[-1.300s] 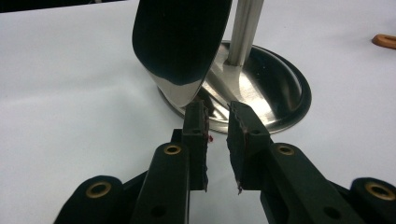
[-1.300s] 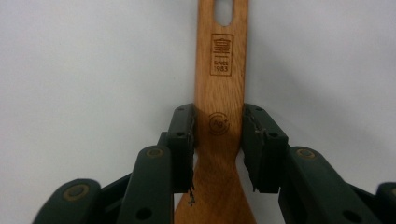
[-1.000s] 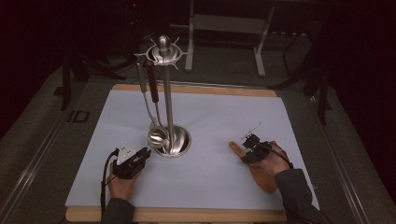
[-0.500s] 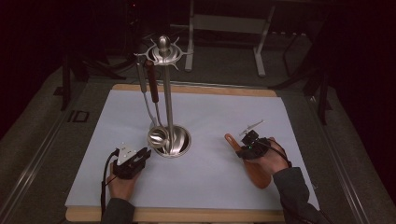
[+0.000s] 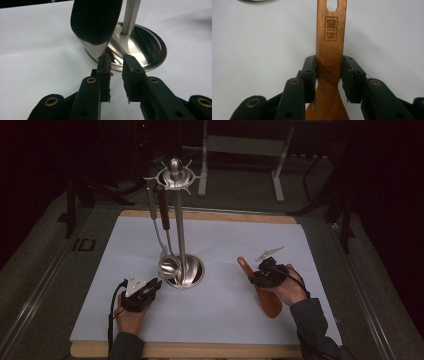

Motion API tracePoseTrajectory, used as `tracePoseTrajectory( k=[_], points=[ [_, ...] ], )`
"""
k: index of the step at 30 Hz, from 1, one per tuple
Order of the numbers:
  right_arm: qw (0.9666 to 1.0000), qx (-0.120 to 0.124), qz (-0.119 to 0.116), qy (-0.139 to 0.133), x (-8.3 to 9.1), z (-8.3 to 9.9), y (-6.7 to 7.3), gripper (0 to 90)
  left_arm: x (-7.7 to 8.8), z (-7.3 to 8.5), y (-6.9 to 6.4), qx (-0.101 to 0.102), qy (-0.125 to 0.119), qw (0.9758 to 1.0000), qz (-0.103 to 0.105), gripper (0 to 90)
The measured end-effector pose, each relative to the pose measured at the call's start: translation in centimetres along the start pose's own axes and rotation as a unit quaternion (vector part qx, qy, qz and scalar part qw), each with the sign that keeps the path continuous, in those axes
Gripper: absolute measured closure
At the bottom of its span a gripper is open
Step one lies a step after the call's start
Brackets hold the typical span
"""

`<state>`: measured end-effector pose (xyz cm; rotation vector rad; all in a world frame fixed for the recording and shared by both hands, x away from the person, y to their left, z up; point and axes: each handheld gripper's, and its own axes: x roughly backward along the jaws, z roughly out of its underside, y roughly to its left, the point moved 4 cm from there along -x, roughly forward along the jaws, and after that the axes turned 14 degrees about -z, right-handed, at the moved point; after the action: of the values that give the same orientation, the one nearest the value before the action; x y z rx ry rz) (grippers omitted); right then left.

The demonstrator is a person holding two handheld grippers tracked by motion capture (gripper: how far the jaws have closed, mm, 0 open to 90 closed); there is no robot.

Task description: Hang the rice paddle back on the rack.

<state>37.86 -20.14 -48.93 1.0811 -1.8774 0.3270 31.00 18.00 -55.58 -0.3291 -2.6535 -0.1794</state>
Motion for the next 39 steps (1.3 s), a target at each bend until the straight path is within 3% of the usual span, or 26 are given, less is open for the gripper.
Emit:
tracePoseTrajectory(
  k=[22, 31, 39],
  points=[
    [0.9964, 0.033, -0.014, -0.077, 1.2, -2.4, 1.6, 66.4, 0.0, 0.0, 0.0, -0.001, 0.001, 1.0, -0.001, 75.9],
    [0.9911, 0.045, -0.03, -0.121, 1.7, -3.4, 2.1, 66.4, -0.1, 0.0, 0.0, 0.001, 0.001, 1.0, -0.001, 75.9],
    [0.9841, 0.054, -0.044, -0.163, 2.2, -4.5, 2.7, 66.4, -0.1, 0.0, 0.0, 0.001, 0.002, 1.0, -0.001, 75.9]
  ],
)
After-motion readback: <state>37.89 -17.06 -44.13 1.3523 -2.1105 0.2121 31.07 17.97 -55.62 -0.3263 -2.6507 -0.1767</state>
